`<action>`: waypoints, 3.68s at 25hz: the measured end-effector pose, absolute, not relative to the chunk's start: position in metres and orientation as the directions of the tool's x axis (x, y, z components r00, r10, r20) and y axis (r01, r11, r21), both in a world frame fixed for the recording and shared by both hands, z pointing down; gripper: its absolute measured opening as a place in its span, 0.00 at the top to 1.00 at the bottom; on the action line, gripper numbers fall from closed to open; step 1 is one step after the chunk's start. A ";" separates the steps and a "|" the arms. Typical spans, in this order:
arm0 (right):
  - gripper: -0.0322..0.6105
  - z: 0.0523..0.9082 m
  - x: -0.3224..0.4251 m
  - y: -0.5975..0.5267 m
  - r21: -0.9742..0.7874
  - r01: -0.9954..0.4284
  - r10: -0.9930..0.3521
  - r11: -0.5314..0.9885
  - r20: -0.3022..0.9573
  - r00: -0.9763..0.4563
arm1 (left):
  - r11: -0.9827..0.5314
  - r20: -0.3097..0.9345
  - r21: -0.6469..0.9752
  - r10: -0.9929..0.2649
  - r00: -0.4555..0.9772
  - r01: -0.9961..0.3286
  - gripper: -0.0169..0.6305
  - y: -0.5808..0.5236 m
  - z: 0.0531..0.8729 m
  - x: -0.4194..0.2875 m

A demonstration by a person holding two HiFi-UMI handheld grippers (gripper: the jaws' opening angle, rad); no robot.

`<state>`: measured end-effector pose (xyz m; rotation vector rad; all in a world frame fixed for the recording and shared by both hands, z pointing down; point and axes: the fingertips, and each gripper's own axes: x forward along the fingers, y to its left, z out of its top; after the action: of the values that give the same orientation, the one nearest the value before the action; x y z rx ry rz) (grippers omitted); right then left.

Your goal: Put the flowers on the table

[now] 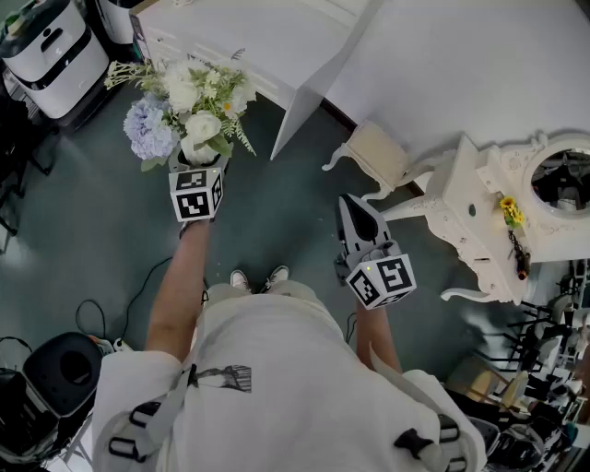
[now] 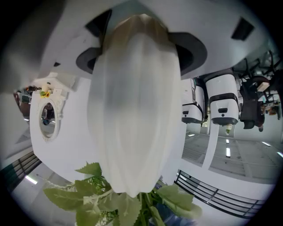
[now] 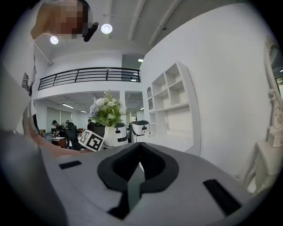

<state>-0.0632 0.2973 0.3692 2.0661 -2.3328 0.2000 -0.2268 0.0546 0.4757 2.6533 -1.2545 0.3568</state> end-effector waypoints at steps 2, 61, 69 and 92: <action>0.94 0.368 -0.064 0.298 -0.084 -0.989 -0.987 0.118 0.100 -0.126 | -0.622 0.293 0.058 -0.737 0.609 -0.781 0.36 0.055 0.474 -0.227; 0.93 0.382 0.194 -0.103 -0.210 -0.972 -0.982 0.109 0.128 -0.138 | -0.767 0.404 0.094 -0.554 0.728 -0.635 0.36 -0.259 0.518 0.076; 0.93 0.393 0.231 -0.147 -0.196 -0.958 -0.954 0.211 0.171 -0.246 | -0.745 0.393 0.101 -0.579 0.714 -0.660 0.36 -0.291 0.534 0.132; 0.93 0.442 0.329 -0.157 -0.187 -0.961 -0.912 0.204 0.321 -0.256 | -0.717 0.376 0.109 -0.612 0.696 -0.689 0.36 -0.343 0.609 0.226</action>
<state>0.3286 -0.1574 0.4418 1.8225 -2.3250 0.5290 0.2259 -0.3426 0.6090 2.6648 -1.0401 0.4635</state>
